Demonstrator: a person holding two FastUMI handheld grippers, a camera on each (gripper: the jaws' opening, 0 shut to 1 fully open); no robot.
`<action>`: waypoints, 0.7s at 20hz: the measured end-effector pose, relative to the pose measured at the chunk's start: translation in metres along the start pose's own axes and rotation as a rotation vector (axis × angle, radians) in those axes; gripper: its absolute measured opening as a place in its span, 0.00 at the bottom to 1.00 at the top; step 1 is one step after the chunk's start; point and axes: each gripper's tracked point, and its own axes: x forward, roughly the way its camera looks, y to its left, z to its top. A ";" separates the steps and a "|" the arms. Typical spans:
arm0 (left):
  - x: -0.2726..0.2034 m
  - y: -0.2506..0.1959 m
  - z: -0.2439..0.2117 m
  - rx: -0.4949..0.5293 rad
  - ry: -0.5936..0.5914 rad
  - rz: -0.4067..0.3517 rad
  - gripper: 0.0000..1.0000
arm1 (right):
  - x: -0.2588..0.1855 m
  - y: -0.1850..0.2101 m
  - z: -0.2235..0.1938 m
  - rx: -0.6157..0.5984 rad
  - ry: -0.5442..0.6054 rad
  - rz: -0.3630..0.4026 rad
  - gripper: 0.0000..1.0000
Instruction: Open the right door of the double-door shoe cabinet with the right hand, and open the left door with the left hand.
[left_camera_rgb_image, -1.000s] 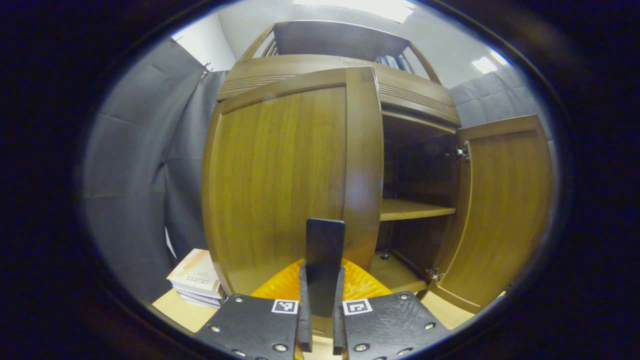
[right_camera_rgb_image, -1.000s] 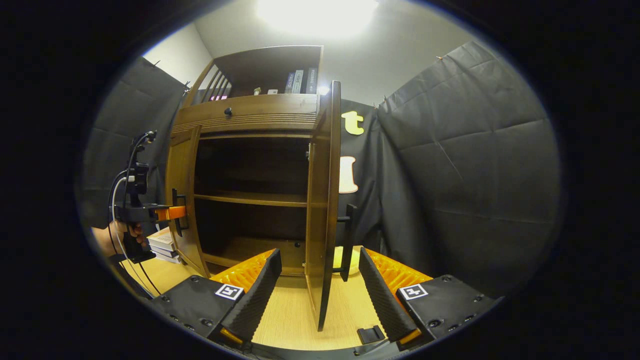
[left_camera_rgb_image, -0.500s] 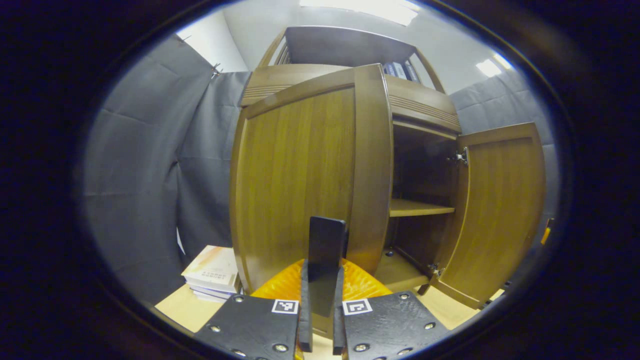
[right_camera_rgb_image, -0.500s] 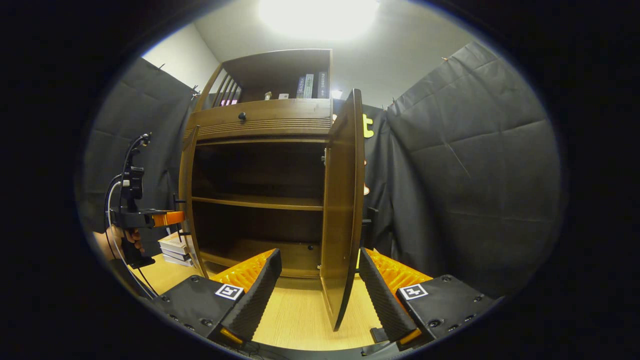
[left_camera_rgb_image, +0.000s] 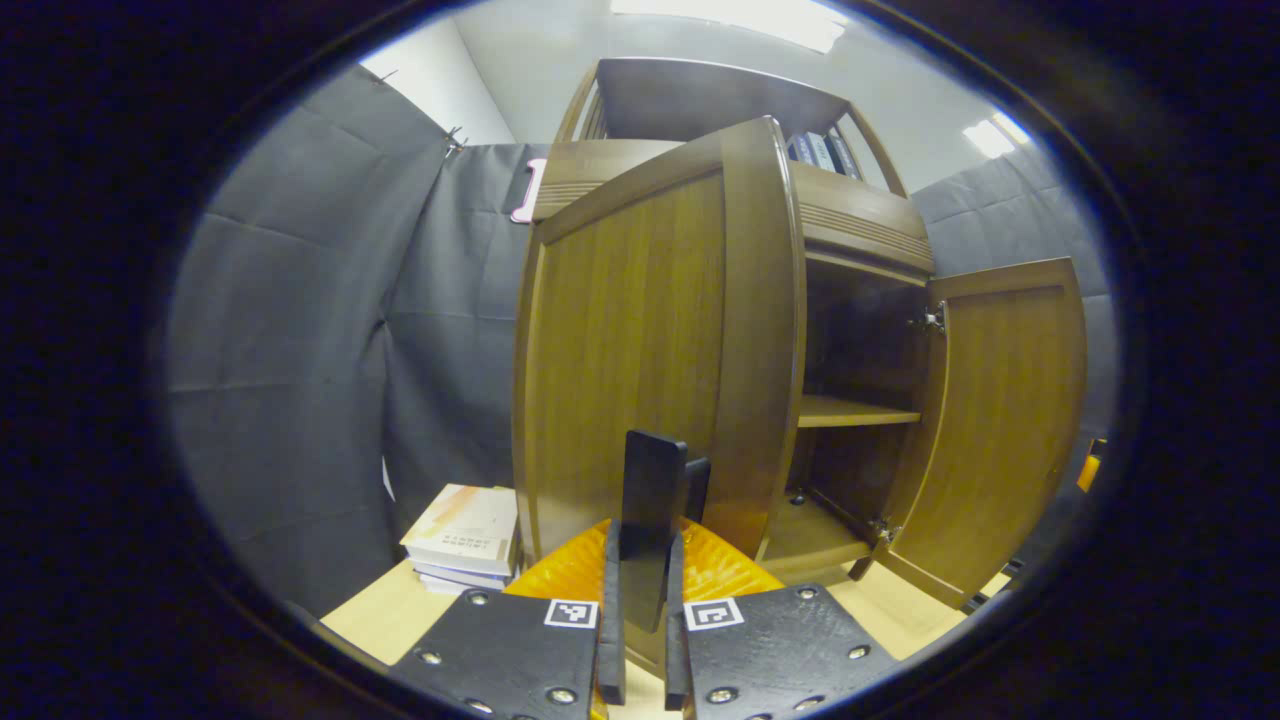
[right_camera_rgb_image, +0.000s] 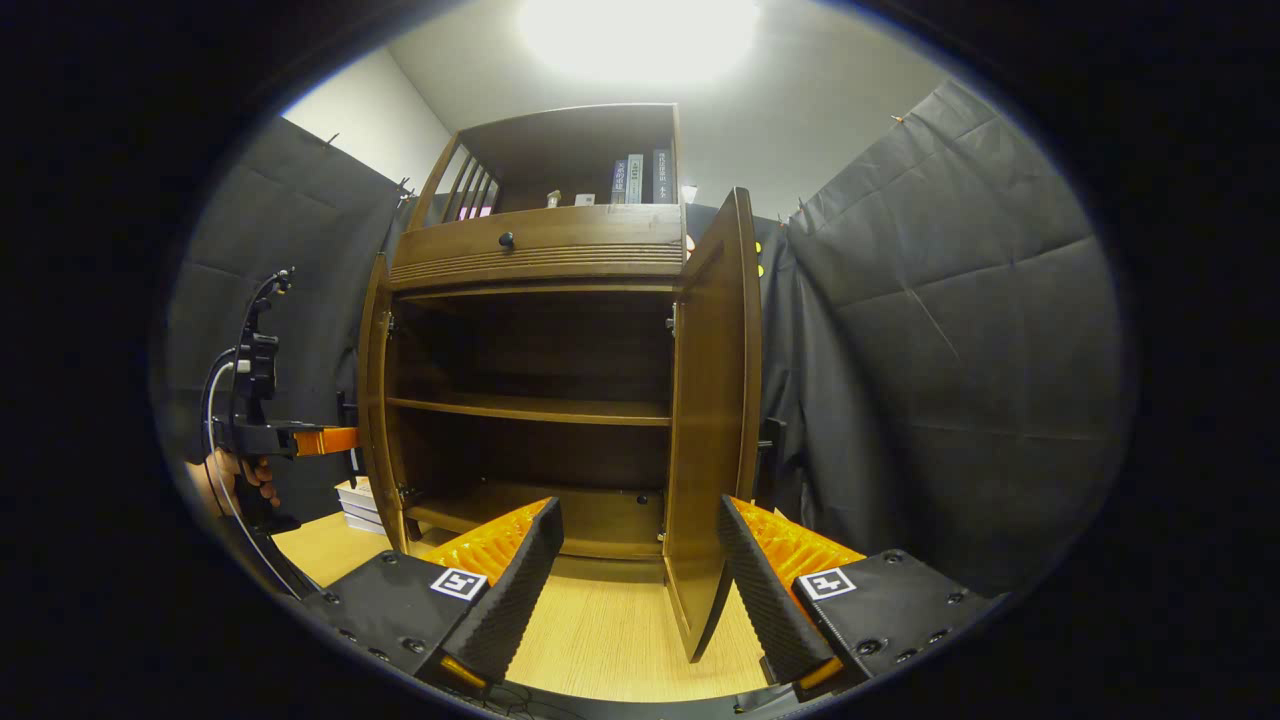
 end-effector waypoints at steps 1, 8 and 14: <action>-0.003 0.004 0.001 0.006 -0.001 0.009 0.17 | 0.001 0.002 0.000 0.000 -0.004 0.004 0.95; -0.024 0.042 -0.002 0.005 0.002 0.098 0.17 | 0.002 0.017 -0.003 -0.002 -0.002 0.052 0.98; -0.038 0.085 0.000 0.023 -0.002 0.147 0.15 | 0.004 0.027 -0.004 0.001 -0.003 0.083 0.97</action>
